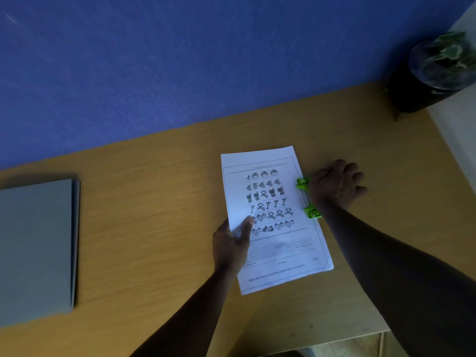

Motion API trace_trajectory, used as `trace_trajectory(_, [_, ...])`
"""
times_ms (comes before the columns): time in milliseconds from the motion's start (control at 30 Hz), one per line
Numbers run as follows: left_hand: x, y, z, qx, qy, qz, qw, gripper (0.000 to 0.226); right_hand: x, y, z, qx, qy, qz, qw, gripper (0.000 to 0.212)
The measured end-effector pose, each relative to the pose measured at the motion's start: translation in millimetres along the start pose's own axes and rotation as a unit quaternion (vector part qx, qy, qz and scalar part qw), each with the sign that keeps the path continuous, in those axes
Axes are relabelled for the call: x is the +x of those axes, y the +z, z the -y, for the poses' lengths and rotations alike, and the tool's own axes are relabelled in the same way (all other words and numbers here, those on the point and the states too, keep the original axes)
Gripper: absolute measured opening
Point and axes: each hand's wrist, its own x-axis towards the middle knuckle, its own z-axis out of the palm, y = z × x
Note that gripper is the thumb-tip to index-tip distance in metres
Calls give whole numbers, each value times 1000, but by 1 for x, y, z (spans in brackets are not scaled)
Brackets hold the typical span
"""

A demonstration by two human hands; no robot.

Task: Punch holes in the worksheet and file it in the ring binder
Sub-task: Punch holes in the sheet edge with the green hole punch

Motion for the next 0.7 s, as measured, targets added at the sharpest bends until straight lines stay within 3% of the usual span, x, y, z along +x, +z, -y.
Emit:
trace_trajectory(467, [2,-3,3,9,-13,11,1000,37,1,-9,6,-23,22,40,999,51])
trace_trajectory(700, [2,-4,1,24,-1,13,1000,27,2,-10,7,-31,39,65,997,56])
